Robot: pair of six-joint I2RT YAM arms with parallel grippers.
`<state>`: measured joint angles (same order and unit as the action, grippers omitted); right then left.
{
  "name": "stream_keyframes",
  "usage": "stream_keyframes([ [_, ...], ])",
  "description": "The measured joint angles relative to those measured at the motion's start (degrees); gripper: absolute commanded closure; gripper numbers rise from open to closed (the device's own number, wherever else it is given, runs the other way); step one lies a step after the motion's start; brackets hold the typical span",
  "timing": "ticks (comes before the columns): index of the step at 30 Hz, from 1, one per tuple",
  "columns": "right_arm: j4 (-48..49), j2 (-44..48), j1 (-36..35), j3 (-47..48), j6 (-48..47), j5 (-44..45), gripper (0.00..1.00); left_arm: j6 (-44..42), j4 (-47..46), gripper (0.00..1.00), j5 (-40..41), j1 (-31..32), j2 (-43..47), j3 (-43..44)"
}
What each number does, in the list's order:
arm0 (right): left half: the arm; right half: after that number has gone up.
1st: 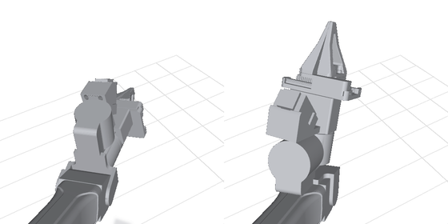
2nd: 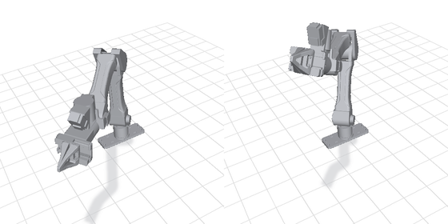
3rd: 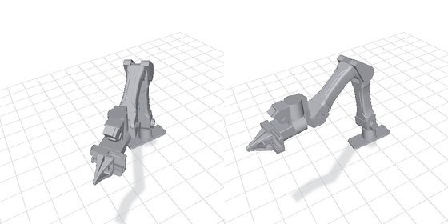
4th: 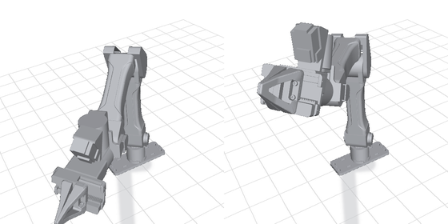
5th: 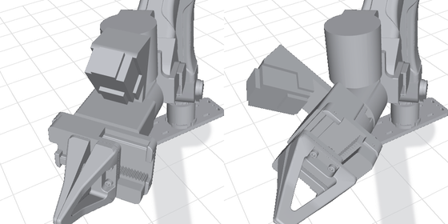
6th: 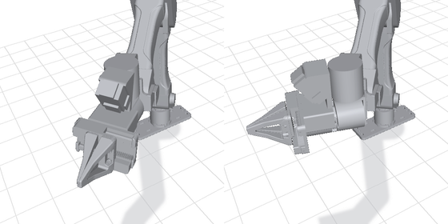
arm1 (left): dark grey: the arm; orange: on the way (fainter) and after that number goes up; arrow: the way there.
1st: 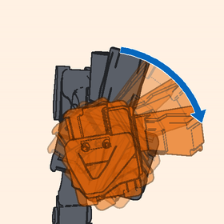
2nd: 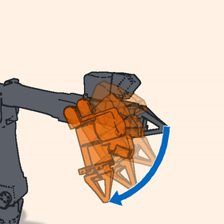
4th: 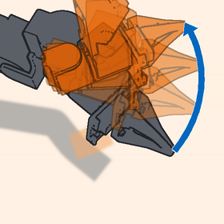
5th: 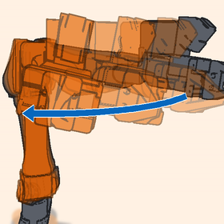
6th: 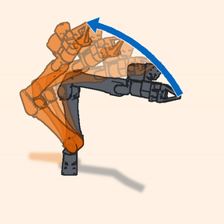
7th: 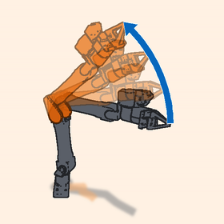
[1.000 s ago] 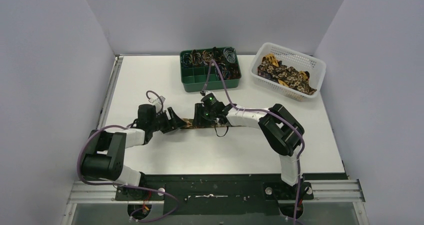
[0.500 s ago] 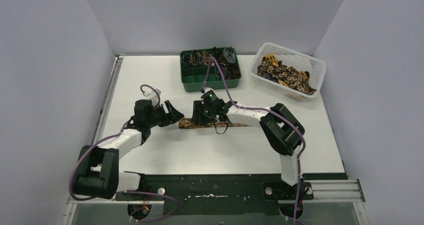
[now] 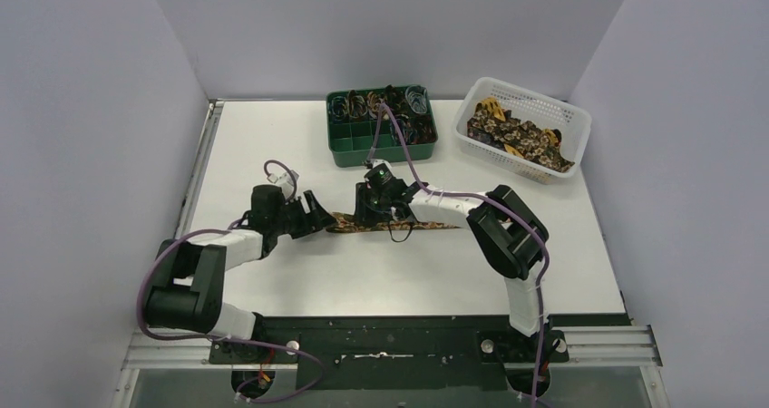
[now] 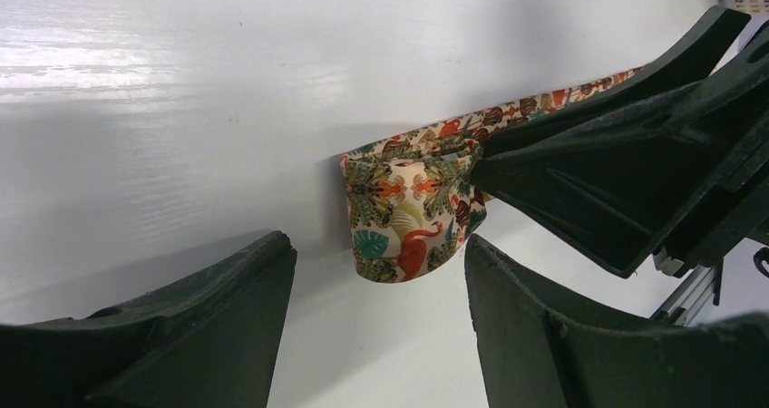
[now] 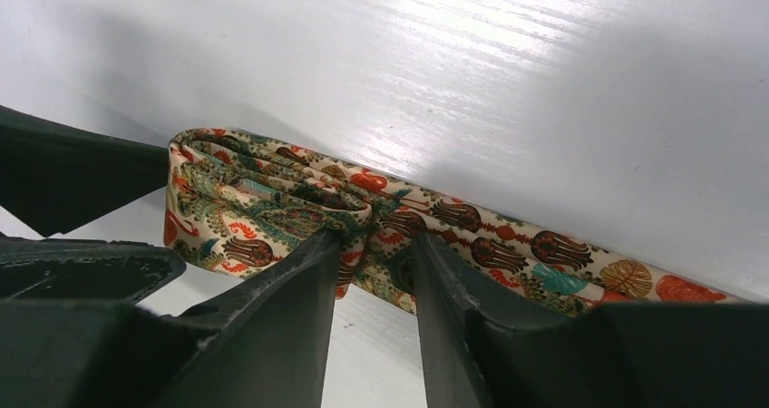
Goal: Roll the ties
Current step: Roll the tie at the center of the board.
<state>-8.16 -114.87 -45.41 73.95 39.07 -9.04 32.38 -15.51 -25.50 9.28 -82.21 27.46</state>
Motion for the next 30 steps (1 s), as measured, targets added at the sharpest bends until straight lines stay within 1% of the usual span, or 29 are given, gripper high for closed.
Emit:
stream_keyframes([
  [8, -0.2, -0.1, 0.0, 0.1, -0.3, 0.4, 0.64, 0.3, -3.0, 0.34, -2.2, 0.0, -2.6, 0.0],
  [20, -0.2, -0.1, 0.0, 0.1, -0.7, 0.7, 0.64, 2.6, -7.0, 0.4, -2.2, 0.1, -6.3, 0.8],
  [22, -0.2, -0.1, 0.0, 0.1, -0.7, 0.7, 0.64, 2.8, -7.8, 0.43, -2.2, 0.3, -6.7, 0.8],
  [30, -0.2, -0.1, 0.1, 0.1, -0.7, 0.7, 0.63, 3.5, -11.4, 0.46, -2.3, 1.2, -8.3, 0.4],
])
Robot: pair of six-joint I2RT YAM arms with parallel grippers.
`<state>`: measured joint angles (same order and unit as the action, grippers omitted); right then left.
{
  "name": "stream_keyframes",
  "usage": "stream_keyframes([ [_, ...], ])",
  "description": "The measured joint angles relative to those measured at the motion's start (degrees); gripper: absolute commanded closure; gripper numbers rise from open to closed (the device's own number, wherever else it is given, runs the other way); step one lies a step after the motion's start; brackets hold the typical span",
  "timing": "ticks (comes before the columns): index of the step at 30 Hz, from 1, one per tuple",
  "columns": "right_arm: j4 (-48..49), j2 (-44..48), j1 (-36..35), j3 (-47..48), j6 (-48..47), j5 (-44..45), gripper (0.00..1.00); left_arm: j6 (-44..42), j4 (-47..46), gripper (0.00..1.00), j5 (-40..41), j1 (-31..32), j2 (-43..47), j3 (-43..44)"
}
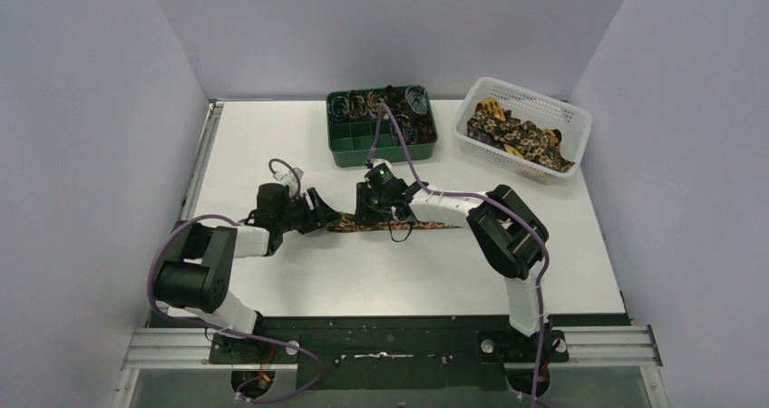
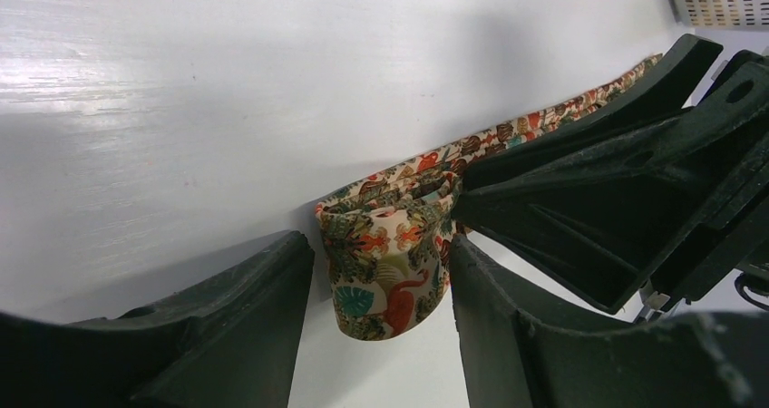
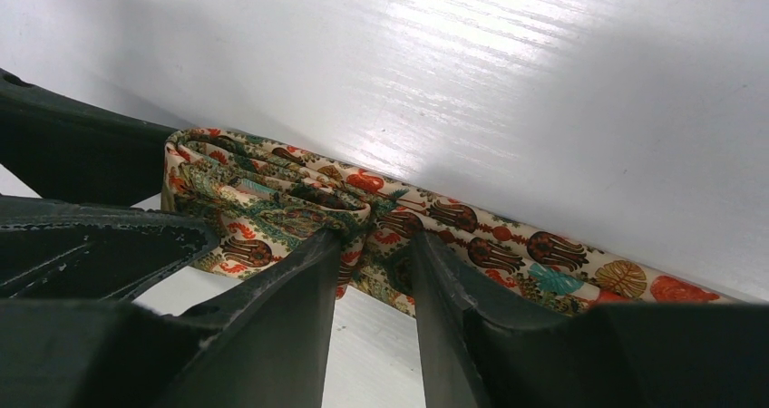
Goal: Roll the ties
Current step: Roll the tie at the center of the board.
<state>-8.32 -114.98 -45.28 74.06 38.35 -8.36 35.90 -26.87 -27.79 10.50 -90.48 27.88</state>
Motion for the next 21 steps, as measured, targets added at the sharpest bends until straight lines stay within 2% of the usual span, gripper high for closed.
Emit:
stream_keyframes([
  [3, 0.0, 0.0, 0.2, 0.0, 0.0, 0.0, 0.63, 0.0, -0.3, 0.49, -0.1, 0.0, -0.2, 0.0],
  [18, 0.0, 0.0, 0.7, 0.0, 0.0, -0.5, 0.62, -1.5, 0.7, 0.47, -1.6, 1.0, -1.9, 1.9],
  [21, 0.0, 0.0, 0.7, 0.0, 0.0, -0.5, 0.62, -1.7, 1.6, 0.54, -1.4, 2.1, -3.1, 3.6],
])
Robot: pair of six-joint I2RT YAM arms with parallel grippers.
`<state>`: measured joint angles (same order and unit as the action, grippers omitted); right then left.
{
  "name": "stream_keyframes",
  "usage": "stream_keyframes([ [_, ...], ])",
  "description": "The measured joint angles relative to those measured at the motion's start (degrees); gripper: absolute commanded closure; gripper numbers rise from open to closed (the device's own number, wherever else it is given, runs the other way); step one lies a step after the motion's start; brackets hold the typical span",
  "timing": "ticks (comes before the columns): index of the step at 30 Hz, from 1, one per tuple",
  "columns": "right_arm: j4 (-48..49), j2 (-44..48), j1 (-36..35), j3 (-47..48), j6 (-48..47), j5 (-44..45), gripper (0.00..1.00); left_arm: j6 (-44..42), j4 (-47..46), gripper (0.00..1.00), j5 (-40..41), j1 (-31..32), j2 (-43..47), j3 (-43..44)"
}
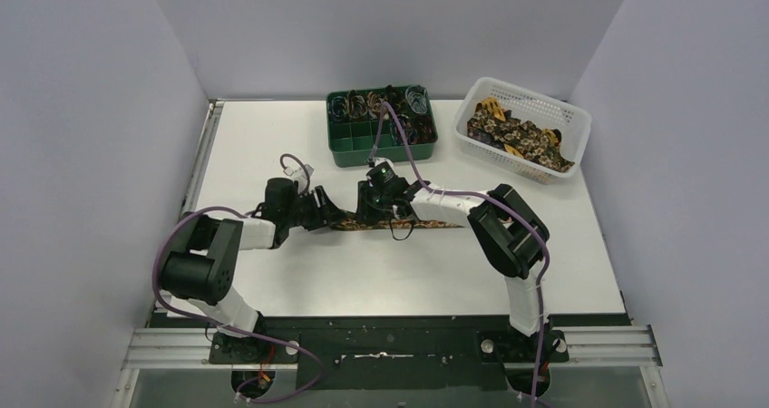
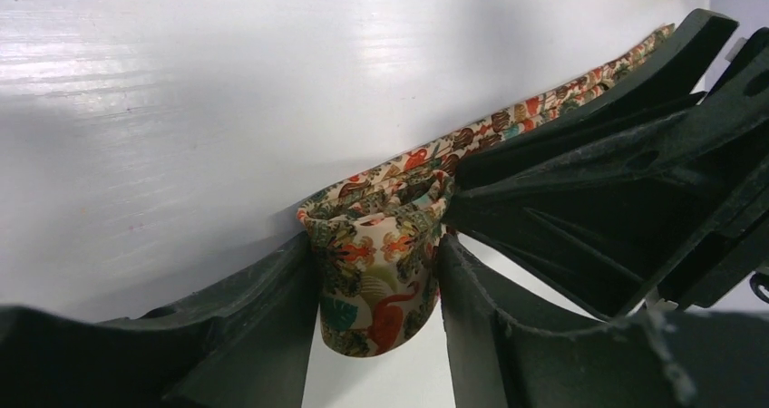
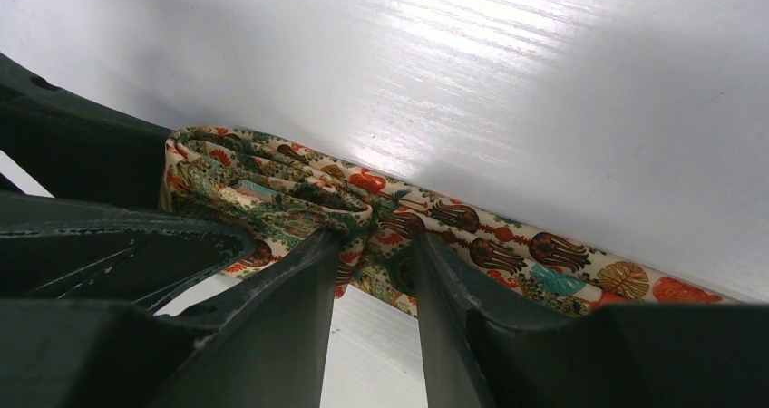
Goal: Roll the ties
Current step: Roll the tie at the center of the board.
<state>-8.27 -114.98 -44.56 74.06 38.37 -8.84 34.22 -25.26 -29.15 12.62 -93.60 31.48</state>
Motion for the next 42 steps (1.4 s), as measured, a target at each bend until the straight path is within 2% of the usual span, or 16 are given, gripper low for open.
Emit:
stream_keyframes([
  [6, 0.0, 0.0, 0.0, 0.0, 0.0, -0.2, 0.59, -0.8, 3.3, 0.59, 1.6, 0.6, 0.1, 1.2],
  [11, 0.3, 0.0, 0.2, 0.0, -0.2, -1.6, 0.48, -1.8, 6.8, 0.69, 3.4, 0.7, 1.7, 1.2],
  [19, -1.3, 2.2, 0.9, 0.3, -3.0, -5.2, 0.4, -5.2, 17.3, 0.71, 9.8, 3.1, 4.1, 5.6],
  [25, -1.8, 11.8, 4.2, -2.7, -4.6, -6.2, 0.38, -7.2, 26.4, 0.71, 18.3, 6.4, 7.9, 10.0],
  [30, -1.7, 19.5, 8.1, -6.7, -5.3, -6.0, 0.36, -9.5, 36.5, 0.71, 29.0, 10.7, 8.5, 15.9],
  [36, -2.3, 20.8, 9.6, -9.5, -6.4, -5.6, 0.36, -10.5, 46.5, 0.71, 40.3, 16.0, 7.8, 22.2],
  [42, -3.0, 20.9, 10.4, -11.9, -6.4, -5.6, 0.36, -10.4, 51.8, 0.71, 50.5, 21.3, 3.5, 28.6],
])
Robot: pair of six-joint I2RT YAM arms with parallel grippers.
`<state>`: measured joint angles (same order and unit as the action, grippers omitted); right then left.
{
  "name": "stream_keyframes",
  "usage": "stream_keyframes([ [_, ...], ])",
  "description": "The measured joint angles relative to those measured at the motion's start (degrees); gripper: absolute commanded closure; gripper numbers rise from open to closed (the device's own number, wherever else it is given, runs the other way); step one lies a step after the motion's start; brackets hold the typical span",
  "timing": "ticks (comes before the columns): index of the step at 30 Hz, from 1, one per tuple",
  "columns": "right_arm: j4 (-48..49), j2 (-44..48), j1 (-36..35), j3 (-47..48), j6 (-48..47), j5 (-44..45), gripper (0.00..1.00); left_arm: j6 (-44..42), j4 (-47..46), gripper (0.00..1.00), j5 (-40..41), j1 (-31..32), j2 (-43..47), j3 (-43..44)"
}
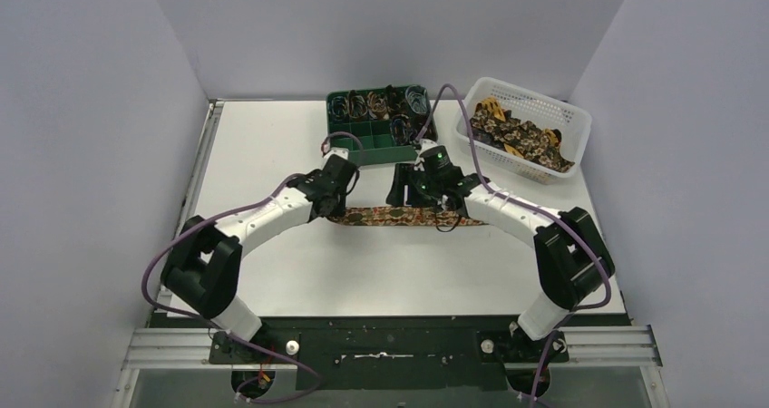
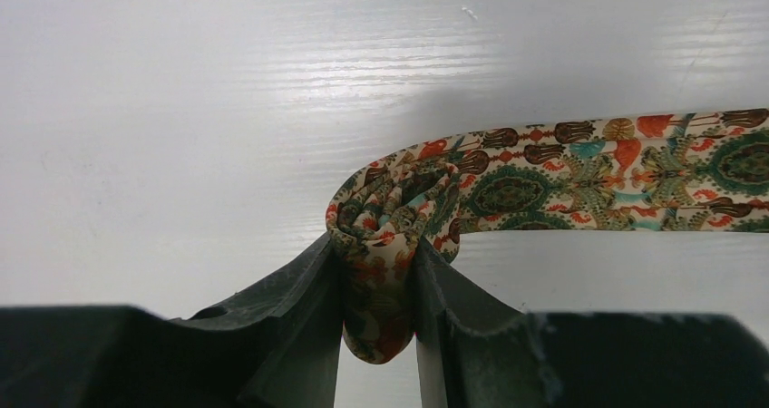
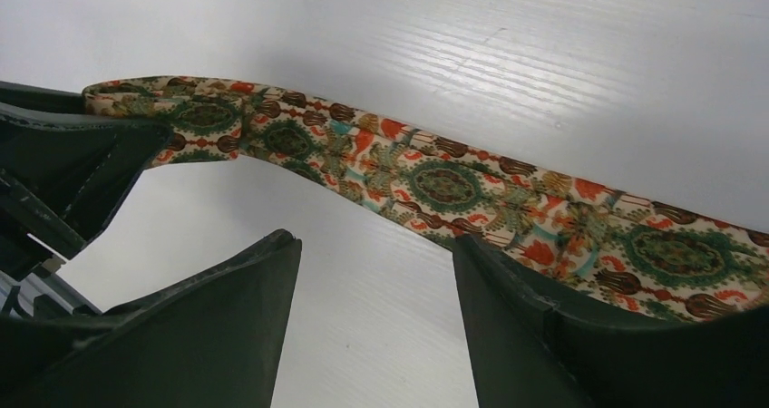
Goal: Roll the ties
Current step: Roll the tie at the center of the board.
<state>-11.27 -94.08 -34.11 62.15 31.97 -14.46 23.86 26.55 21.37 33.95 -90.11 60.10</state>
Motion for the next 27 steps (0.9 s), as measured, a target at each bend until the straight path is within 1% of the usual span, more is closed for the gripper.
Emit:
stream_keyframes([
  [3, 0.1, 1.4, 1.7, -1.9, 0.4, 0.0, 0.36, 0.6, 2.5, 0.71, 5.2, 2.8, -2.5, 1.9],
  [7, 0.2, 5.5, 5.0, -5.3, 1.2, 0.0, 0.35, 1.5, 6.0, 0.71, 11.1, 5.5, -5.9, 4.9],
  [11, 0.5, 9.5, 8.6, -7.2, 1.7, 0.0, 0.34, 2.0, 7.9, 0.71, 15.0, 7.2, -9.6, 8.5],
  [18, 0.5, 14.0, 13.5, -8.6, 1.7, -0.8, 0.34, 2.5, 10.8, 0.71, 18.9, 9.7, -16.3, 14.2],
  [24, 0.4, 15.8, 15.9, -9.7, 1.7, -1.7, 0.33, 2.8, 13.7, 0.71, 20.5, 12.2, -23.3, 20.7],
  [27, 0.4, 16.0, 16.5, -10.3, 1.6, -2.3, 0.33, 2.9, 14.0, 0.69, 20.4, 13.0, -25.5, 22.4],
])
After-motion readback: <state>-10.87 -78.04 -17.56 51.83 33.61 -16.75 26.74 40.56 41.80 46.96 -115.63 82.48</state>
